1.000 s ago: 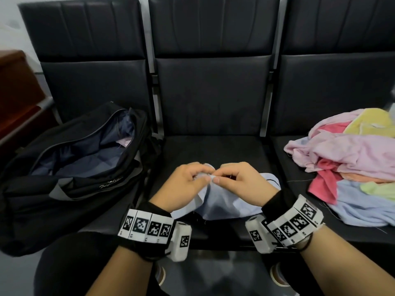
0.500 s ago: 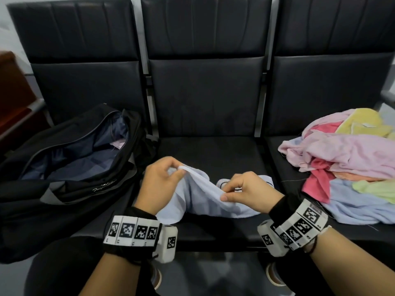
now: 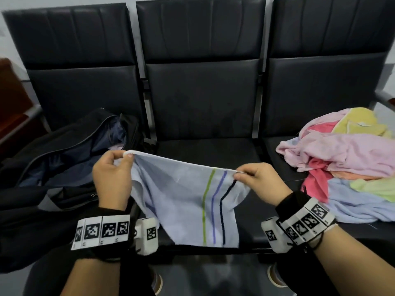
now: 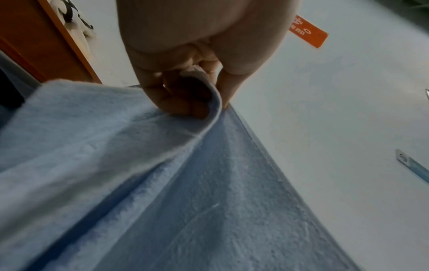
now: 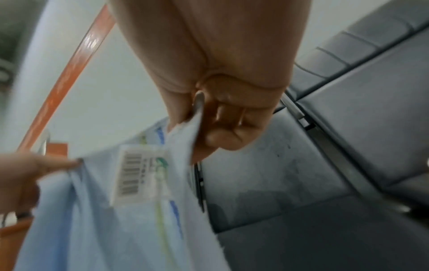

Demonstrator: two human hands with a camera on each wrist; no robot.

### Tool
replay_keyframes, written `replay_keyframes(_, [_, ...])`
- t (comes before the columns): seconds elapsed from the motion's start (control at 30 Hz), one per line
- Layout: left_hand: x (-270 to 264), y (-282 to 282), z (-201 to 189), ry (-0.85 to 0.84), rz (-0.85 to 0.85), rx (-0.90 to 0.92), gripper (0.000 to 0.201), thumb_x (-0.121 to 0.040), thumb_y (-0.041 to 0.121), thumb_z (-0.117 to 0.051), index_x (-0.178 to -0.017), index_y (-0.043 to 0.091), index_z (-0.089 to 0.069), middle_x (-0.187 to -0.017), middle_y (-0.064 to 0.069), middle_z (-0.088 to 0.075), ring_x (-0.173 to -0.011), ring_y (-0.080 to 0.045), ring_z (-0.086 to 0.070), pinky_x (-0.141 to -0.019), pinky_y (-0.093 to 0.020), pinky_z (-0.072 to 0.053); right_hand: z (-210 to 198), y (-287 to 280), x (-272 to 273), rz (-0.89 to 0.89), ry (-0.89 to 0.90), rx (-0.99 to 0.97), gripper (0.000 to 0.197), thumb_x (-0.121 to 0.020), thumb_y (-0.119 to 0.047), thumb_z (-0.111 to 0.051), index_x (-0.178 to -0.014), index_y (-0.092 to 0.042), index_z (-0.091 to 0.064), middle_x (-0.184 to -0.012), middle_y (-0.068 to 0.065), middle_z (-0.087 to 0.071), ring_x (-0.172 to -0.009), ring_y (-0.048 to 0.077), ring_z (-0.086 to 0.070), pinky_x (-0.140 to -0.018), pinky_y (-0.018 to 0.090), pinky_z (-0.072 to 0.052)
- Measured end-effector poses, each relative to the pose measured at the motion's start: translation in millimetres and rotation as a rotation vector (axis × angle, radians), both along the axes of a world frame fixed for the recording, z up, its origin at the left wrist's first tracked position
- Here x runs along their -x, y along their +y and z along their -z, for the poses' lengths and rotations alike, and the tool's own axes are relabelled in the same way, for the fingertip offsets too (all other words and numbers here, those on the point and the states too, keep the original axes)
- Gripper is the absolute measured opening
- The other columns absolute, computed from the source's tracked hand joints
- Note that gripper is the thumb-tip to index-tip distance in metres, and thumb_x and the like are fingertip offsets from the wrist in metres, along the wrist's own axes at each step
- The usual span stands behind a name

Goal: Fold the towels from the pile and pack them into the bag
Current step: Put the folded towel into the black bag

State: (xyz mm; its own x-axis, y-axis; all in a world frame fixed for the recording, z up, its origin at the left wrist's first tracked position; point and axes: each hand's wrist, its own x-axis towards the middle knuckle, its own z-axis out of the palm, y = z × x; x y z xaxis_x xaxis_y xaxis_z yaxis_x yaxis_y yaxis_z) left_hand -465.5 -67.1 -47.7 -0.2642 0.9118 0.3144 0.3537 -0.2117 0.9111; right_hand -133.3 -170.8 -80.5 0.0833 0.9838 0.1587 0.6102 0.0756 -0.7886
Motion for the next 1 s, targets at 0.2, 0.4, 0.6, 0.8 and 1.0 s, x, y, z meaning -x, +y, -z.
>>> replay_keyframes(0.2, [-33.2, 2.2, -25.2, 0.044, 0.084, -0.066, 0.009, -0.09, 0.019, -0.066, -0.082, 0.015, -0.067, -0.076, 0.006, -0.064, -0.075, -0.012, -0.057, -0.077, -0.037, -0.049, -35.6, -0.1, 22.7, -0.075, 0.413, -0.097, 0.021, -0.097, -0.009, -0.06, -0.107, -0.022, -0.073, -0.067, 0.016, -0.06, -0.054, 0.017, -0.052, -0.046, 0.029, -0.047])
replay_keyframes(0.4, [-77.5, -6.8, -38.1, 0.222, 0.43, -0.057, 0.013, -0.088, 0.008, -0.061, -0.091, 0.019, -0.068, -0.091, 0.011, -0.068, -0.083, 0.004, -0.06, -0.076, -0.01, -0.043, -65.6, 1.4, 44.0, -0.31, 0.709, 0.005, 0.033, -0.091, -0.004, -0.044, -0.109, -0.012, -0.07, -0.091, 0.017, -0.074, -0.074, 0.036, -0.072, -0.055, 0.031, -0.051])
replay_keyframes(0.6, [-76.4, -14.1, -6.4, 0.371, 0.656, 0.167, 0.036, -0.091, 0.001, -0.054, -0.115, 0.026, -0.063, -0.104, 0.014, -0.062, -0.093, -0.002, -0.057, -0.086, -0.02, -0.042, -49.7, -3.6, 40.9, -0.245, 0.329, 0.069, 0.027, -0.095, 0.004, -0.051, -0.101, -0.012, -0.071, -0.082, 0.013, -0.074, -0.075, 0.024, -0.075, -0.059, 0.02, -0.048])
replay_keyframes(0.8, [-76.8, -23.8, -3.5, 0.209, 0.633, 0.128, 0.035, -0.083, 0.003, -0.069, -0.105, 0.029, -0.063, -0.09, 0.007, -0.067, -0.08, -0.003, -0.064, -0.072, -0.017, -0.05, -40.2, -2.7, 49.9, -0.182, 0.073, -0.107, 0.009, -0.089, -0.019, -0.072, -0.083, -0.017, -0.078, -0.08, -0.002, -0.064, -0.074, 0.011, -0.062, -0.07, 0.022, -0.048])
replay_keyframes(1.0, [-78.6, -37.8, -11.6, 0.094, 0.683, 0.098, 0.019, -0.081, 0.011, -0.081, -0.091, 0.024, -0.073, -0.084, 0.007, -0.073, -0.072, -0.002, -0.066, -0.065, -0.015, -0.051, -46.1, 3.0, 66.6, -0.212, 0.02, -0.159, 0.017, -0.092, -0.024, -0.069, -0.079, -0.013, -0.074, -0.077, -0.002, -0.066, -0.072, 0.014, -0.063, -0.069, 0.029, -0.051])
